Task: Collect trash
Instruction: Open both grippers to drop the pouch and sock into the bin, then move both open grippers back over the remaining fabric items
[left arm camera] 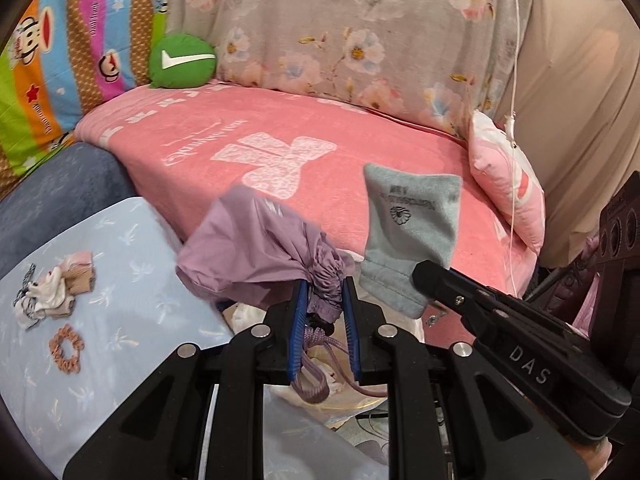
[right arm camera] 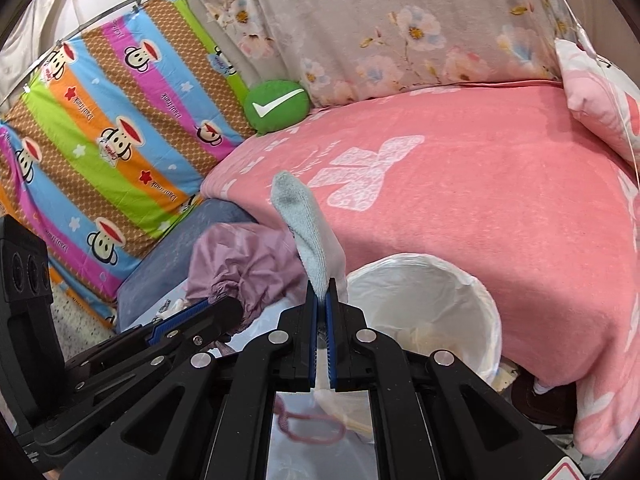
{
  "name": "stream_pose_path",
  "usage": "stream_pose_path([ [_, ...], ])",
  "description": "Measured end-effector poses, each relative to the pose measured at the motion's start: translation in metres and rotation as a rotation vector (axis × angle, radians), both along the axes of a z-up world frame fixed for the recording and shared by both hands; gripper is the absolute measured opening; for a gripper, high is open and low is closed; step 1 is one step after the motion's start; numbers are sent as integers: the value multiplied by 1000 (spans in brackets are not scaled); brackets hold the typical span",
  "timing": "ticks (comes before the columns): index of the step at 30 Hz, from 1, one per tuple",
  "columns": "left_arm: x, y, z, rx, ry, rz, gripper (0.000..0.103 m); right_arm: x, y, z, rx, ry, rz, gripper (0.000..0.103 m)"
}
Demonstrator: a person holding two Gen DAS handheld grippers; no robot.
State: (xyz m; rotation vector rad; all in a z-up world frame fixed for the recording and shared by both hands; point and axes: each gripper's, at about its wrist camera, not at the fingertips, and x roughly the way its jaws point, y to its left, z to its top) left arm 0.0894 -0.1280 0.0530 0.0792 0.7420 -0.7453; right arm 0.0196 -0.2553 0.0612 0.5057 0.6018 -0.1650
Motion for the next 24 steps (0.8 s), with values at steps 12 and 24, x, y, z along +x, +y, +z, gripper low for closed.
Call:
stream_pose_path([
  [12,7,-5,-3,22,-18,19,70,0,-20,-4,12,8,-46,13],
  [24,12,18,-9,46,-16,110,70,7,-2,-4,4,15,11,20],
])
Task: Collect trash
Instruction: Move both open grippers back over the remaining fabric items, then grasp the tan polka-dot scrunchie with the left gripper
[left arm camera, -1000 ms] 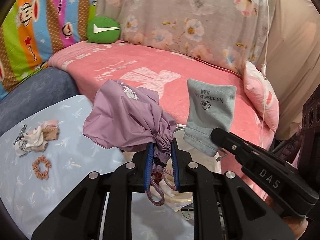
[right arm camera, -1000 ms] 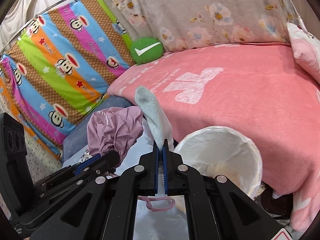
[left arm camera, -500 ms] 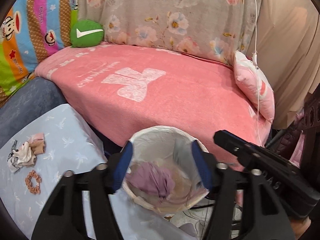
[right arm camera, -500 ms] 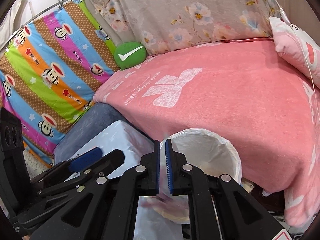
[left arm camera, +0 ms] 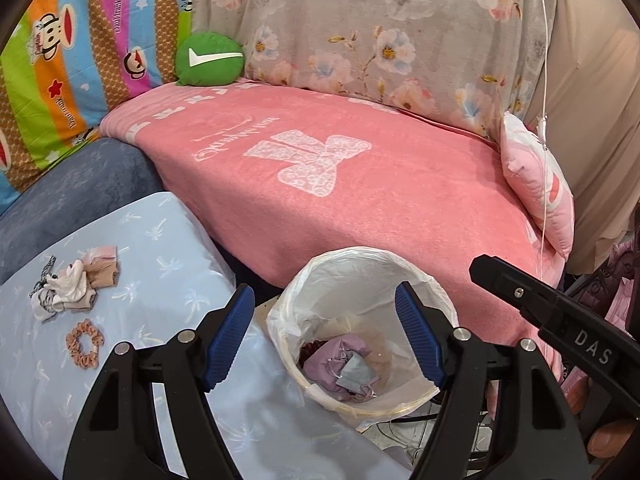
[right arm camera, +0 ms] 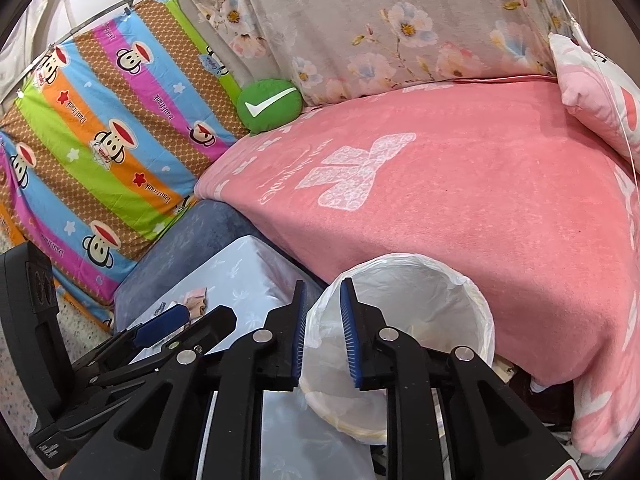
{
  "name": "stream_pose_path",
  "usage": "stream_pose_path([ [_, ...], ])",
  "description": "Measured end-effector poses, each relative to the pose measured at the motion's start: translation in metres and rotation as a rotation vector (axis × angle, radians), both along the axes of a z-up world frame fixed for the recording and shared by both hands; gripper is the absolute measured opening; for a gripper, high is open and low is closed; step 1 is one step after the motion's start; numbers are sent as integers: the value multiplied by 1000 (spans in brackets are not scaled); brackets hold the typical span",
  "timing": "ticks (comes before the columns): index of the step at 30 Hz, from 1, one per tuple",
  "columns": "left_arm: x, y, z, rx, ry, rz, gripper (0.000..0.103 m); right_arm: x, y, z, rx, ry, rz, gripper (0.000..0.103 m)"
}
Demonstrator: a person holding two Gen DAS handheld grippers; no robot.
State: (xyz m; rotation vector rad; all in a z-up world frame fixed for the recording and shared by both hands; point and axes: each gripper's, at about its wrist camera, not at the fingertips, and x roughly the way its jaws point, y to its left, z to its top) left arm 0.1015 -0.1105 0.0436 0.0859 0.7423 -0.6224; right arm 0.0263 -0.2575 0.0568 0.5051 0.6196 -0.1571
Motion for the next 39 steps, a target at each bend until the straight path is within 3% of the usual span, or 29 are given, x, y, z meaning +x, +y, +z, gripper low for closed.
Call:
stream_pose_path([
  [29,42,144,-35,43,69,370,70,66,136,-15,-49,82,277,26],
  [39,73,219,-78,54,185,540,70,109,191,-38,-54,136,371,26],
])
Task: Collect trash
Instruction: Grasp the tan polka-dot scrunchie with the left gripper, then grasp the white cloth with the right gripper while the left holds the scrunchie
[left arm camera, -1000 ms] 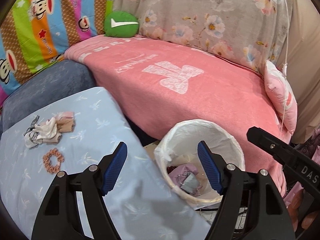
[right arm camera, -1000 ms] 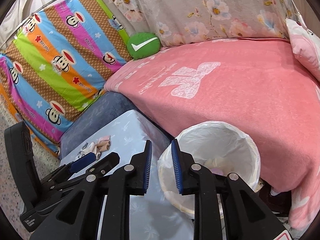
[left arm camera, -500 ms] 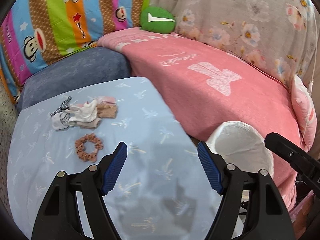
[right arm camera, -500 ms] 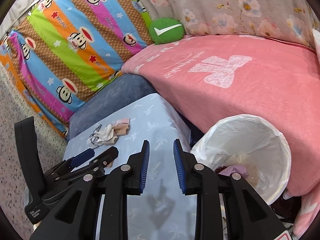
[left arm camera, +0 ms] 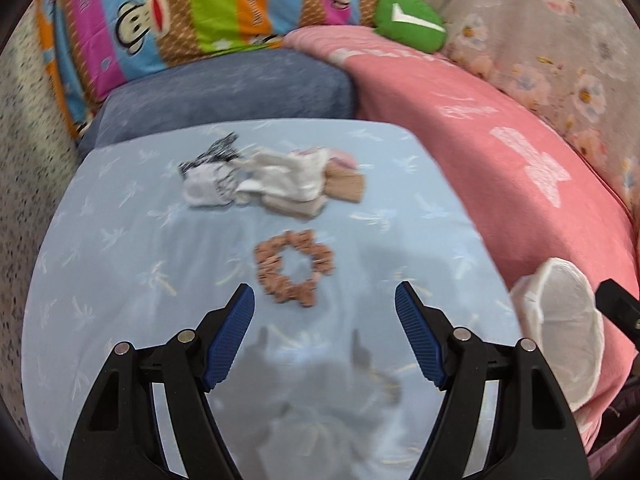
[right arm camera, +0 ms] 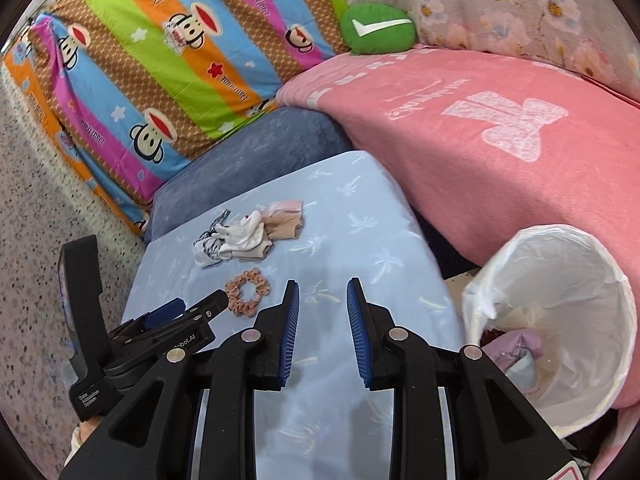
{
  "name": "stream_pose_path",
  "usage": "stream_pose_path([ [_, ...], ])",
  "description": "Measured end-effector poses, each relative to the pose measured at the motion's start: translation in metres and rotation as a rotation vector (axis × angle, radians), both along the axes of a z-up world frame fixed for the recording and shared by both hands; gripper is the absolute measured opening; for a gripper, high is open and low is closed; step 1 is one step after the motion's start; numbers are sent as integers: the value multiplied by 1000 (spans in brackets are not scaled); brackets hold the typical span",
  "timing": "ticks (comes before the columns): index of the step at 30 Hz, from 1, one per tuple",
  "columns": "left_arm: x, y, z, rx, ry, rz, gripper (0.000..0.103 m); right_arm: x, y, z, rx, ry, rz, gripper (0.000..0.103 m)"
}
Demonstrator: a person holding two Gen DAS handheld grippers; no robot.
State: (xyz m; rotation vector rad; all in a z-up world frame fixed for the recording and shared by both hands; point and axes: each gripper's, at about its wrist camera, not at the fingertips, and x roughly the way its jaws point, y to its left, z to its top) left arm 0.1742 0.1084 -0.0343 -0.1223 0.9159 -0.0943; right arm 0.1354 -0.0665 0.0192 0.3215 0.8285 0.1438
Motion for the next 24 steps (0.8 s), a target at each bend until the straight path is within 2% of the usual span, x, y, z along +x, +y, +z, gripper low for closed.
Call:
stream_pose_path([
  [6,19,37,-26,-17,63,81,69,36,37,-19,1,38,57,26],
  [13,49,42,-46,-37,102,74,67,84,75,-40,12,73,117,26],
  [16,63,40,-60,-73,141,54,58,104,88,-48,12,90,132,26],
  [17,67,39,-66,-80,160,49,47,110,92,-50,11,94,136,26],
  [18,71,38,-71,-80,179,43,41,115,95,-53,11,98,141,26],
  [19,70,37,-69,-54,148,46,35,122,100,-56,10,104,145,26],
  [20,71,36,-69,-43,149,28,19,127,105,-59,9,110,150,26],
  [24,68,49,-65,-76,148,42,16,146,123,-67,-1,126,172,26],
])
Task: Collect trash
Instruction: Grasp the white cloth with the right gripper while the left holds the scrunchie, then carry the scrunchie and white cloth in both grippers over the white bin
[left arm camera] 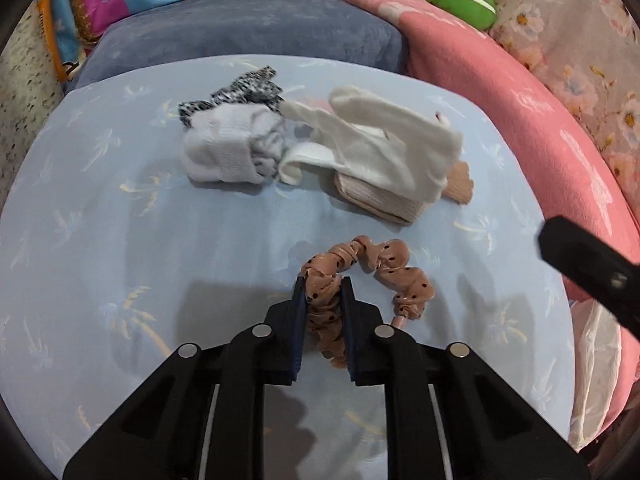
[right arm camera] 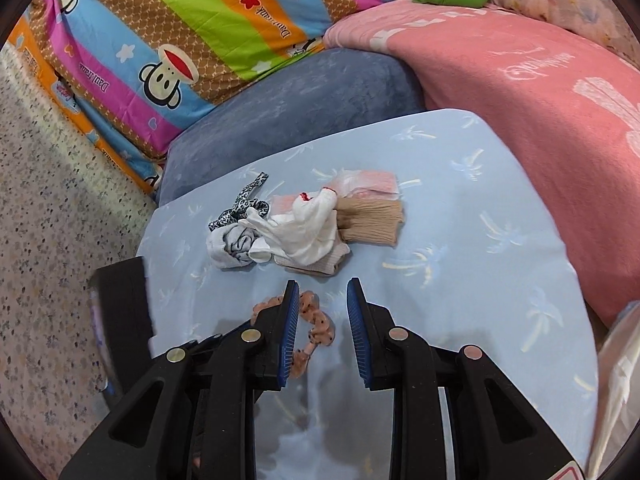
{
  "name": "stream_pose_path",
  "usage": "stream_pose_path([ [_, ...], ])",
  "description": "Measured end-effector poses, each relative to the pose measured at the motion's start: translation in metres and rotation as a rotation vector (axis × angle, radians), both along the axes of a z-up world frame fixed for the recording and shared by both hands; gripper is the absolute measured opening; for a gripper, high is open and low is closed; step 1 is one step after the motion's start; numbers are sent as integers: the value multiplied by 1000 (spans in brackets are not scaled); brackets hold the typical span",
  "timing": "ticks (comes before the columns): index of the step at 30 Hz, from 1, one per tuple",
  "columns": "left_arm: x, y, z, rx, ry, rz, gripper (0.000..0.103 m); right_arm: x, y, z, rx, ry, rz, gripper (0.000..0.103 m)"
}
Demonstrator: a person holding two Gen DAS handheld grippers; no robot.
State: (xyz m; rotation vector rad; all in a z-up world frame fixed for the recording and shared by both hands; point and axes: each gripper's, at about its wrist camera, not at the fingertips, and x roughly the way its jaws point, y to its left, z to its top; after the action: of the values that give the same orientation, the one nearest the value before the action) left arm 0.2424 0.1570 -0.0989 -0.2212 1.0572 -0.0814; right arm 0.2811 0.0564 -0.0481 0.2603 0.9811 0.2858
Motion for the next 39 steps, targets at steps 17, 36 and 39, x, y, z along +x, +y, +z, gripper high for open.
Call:
stream_pose_path([
  [17,5,37,40,19,-106,70,15,44,41,-17,-39,-8,25,5],
  [36,-47,-20,122,22,-288,-30,15,-73,-45,106,37,-217,-102,5],
  [39,-62,-38,133,26,-318,-60,15,-95,-62,119,40,-245,-126,5],
])
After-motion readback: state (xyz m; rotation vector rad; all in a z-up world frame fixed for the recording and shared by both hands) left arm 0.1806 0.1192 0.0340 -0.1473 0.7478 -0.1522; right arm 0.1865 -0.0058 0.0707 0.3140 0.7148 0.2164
